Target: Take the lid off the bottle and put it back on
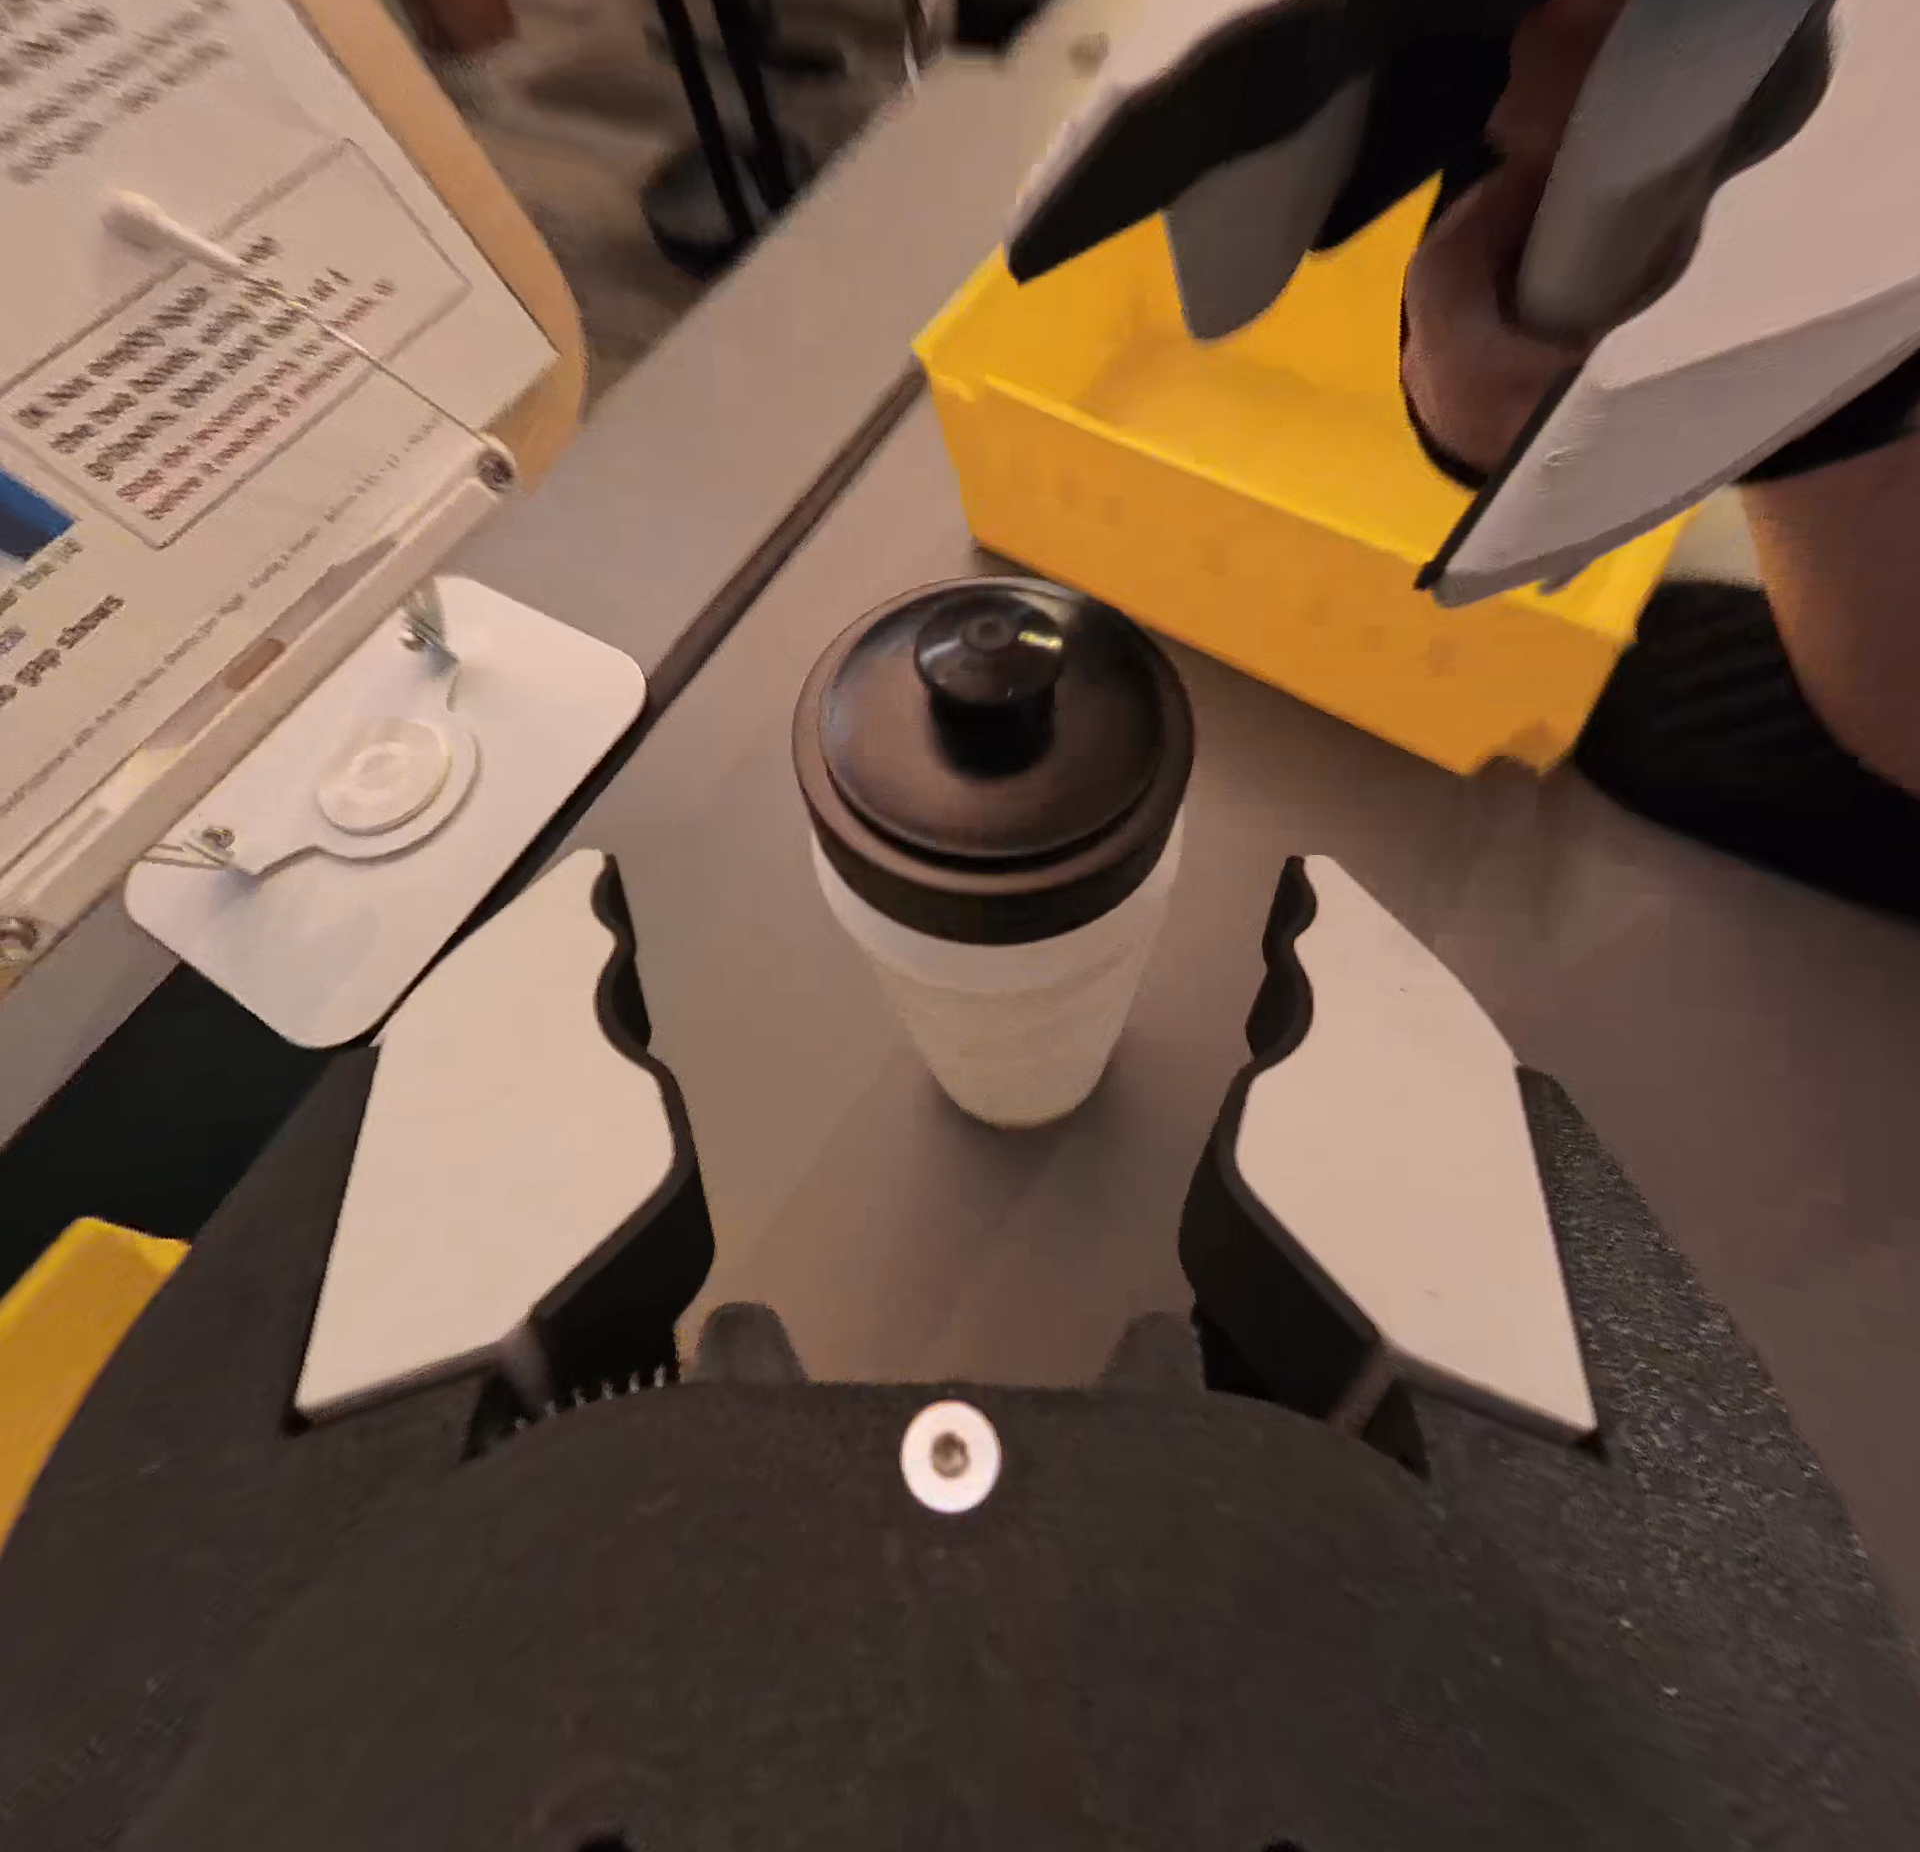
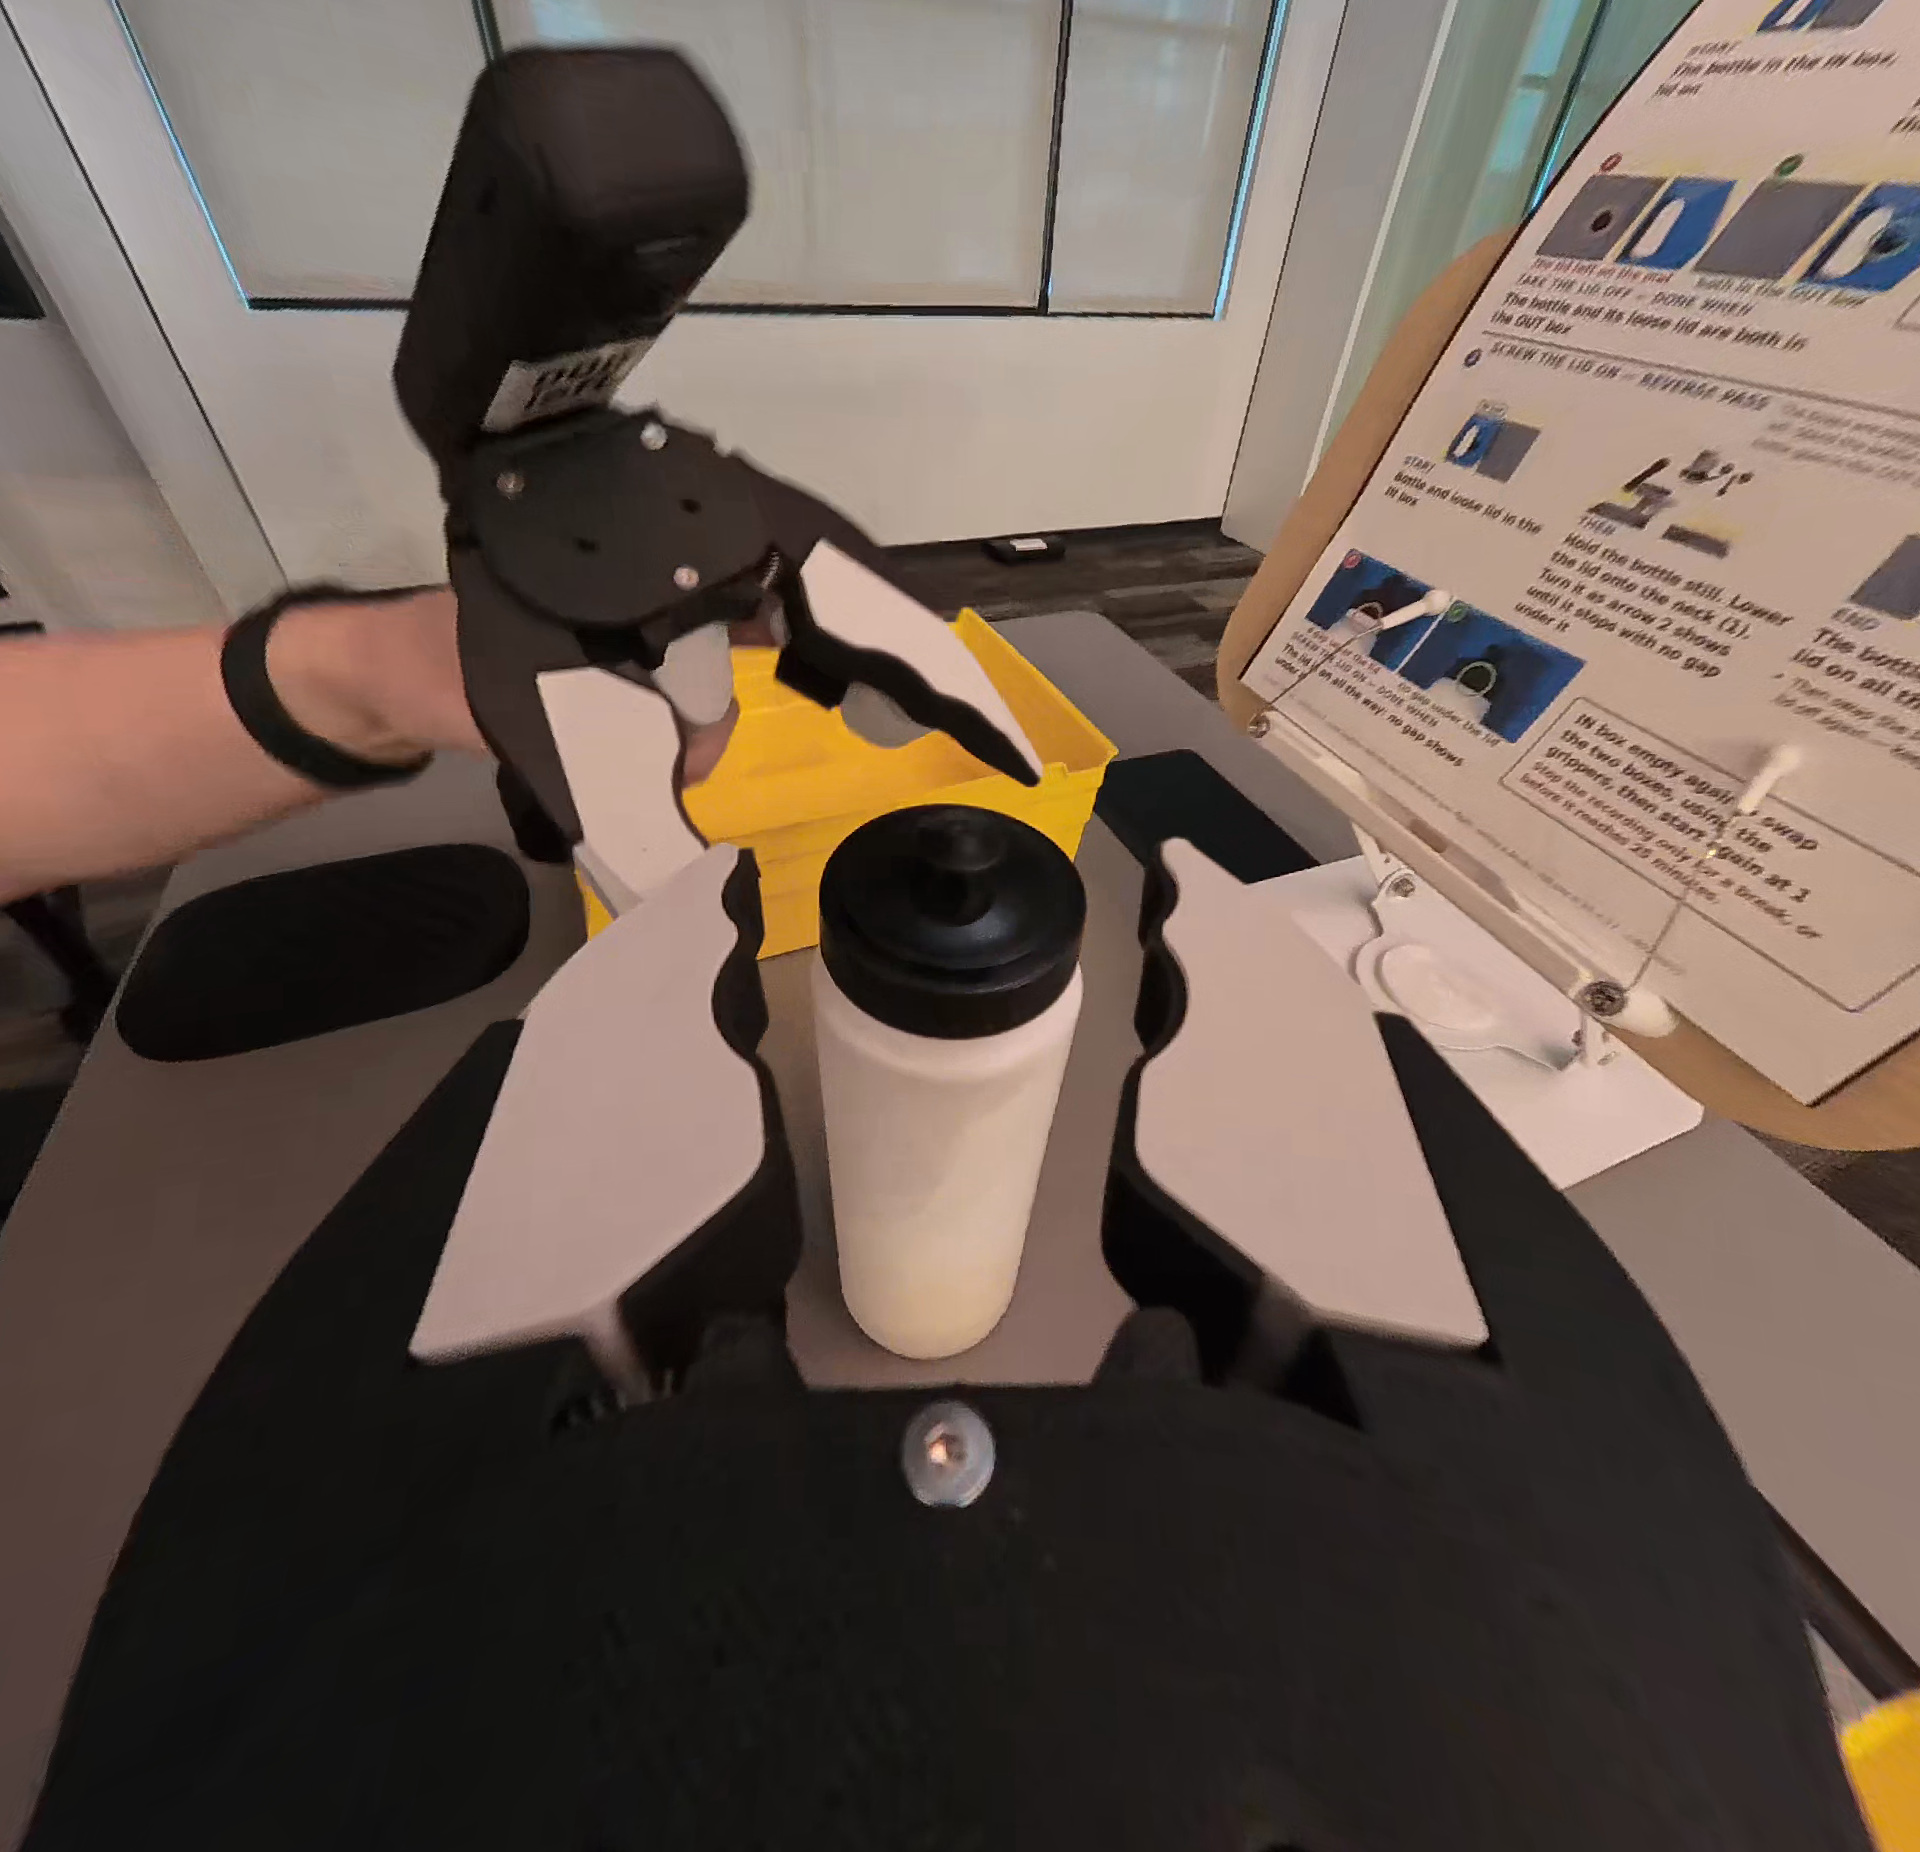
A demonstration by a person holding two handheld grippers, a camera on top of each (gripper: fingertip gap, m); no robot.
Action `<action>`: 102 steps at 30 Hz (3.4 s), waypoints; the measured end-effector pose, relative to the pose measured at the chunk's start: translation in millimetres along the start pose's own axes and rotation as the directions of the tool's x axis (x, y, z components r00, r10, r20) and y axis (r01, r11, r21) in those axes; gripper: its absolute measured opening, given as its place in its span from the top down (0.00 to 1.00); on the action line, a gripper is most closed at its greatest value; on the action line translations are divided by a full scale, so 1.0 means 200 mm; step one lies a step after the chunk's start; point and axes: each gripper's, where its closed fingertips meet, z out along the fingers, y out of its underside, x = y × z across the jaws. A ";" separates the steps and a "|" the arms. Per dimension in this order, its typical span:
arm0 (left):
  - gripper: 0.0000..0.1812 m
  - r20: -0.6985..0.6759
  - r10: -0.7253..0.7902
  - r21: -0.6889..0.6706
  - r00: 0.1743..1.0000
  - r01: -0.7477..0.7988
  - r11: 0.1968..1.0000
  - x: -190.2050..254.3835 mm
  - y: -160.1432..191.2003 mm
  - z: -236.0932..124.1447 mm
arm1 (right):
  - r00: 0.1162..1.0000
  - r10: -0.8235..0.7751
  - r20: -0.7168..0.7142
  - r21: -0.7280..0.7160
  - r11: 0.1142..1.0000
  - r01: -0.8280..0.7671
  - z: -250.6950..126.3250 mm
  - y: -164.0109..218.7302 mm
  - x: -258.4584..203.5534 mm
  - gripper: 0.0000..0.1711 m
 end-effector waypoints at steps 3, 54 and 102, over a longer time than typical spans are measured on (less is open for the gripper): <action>0.39 0.041 -0.093 0.239 0.995 0.081 0.968 0.01 0.04 0.05 | 0.999 0.040 0.007 -0.032 0.999 -0.040 0.08 0.05 0.00 0.54; 0.51 -0.130 0.039 0.387 0.991 0.015 0.922 0.27 0.13 0.29 | 0.984 0.144 -0.101 -0.179 0.971 -0.160 0.10 0.16 -0.12 0.59; 0.51 -0.116 0.036 0.378 0.993 0.010 0.926 0.25 0.14 0.29 | 0.996 -0.074 -0.057 -0.240 0.969 0.058 0.09 0.18 -0.13 0.59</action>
